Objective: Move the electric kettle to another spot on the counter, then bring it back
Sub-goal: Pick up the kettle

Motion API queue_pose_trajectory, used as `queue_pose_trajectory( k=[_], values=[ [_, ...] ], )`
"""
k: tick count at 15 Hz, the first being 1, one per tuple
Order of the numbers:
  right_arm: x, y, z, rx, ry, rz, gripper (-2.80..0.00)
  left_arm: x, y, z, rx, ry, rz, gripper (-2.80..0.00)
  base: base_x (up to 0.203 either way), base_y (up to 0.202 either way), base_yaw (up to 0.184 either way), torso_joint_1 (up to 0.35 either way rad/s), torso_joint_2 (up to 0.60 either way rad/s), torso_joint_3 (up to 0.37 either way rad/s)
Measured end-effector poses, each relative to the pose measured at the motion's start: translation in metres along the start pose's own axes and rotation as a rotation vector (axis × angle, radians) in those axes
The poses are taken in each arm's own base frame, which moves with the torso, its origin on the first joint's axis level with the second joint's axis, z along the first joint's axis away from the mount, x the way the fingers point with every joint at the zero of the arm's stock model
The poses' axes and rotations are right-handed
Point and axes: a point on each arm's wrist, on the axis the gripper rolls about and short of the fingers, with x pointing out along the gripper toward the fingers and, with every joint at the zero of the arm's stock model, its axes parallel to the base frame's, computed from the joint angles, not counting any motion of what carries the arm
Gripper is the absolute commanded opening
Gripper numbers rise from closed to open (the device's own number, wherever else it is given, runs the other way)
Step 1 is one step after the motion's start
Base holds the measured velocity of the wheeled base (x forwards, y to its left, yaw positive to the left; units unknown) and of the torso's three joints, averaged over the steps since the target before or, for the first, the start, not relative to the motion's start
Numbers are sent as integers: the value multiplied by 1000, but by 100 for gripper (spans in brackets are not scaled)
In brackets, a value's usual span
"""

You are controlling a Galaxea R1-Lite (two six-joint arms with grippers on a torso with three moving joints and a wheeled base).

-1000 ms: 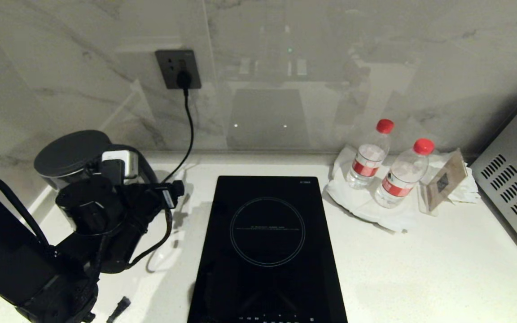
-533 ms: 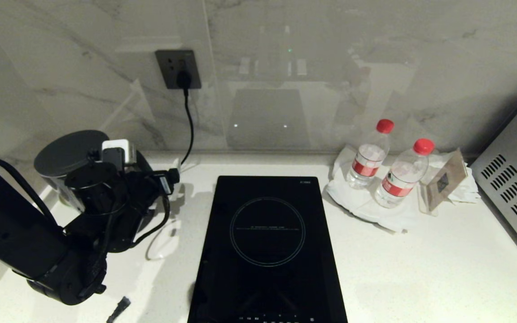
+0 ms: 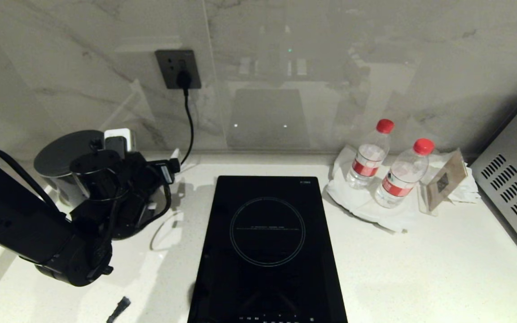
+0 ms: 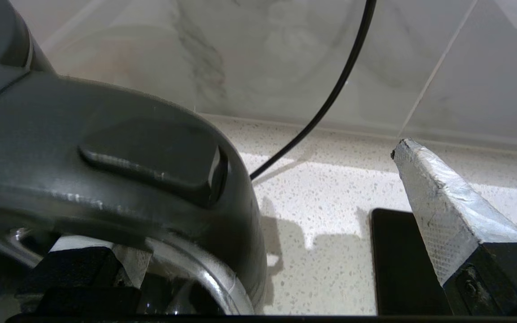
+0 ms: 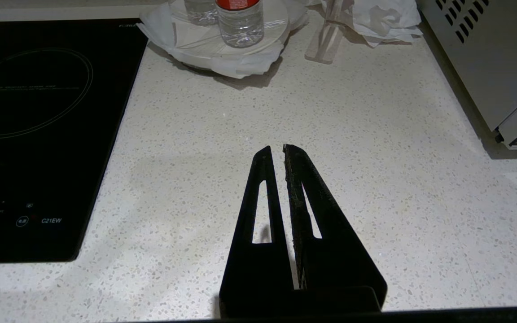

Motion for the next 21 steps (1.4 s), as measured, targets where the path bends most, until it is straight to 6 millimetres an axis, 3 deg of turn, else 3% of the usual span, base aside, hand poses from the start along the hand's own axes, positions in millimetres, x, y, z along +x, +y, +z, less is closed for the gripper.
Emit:
queue_pose_trajectory(
  k=[2, 3, 13, 21],
  values=[
    [0, 0, 0, 0, 0, 0, -280, 0, 1, 1, -1, -4, 3, 0, 0, 0, 0, 0, 0, 0],
    [0, 0, 0, 0, 0, 0, -280, 0, 1, 1, -1, -4, 4, -280, 0, 0, 0, 0, 0, 0],
    [0, 0, 0, 0, 0, -1, -280, 0, 4, 1, 0, -1, 10, -280, 0, 0, 0, 0, 0, 0],
    [0, 0, 0, 0, 0, 0, -280, 9, 19, 4, 4, -14, 43, -280, 0, 0, 0, 0, 0, 0]
  ],
)
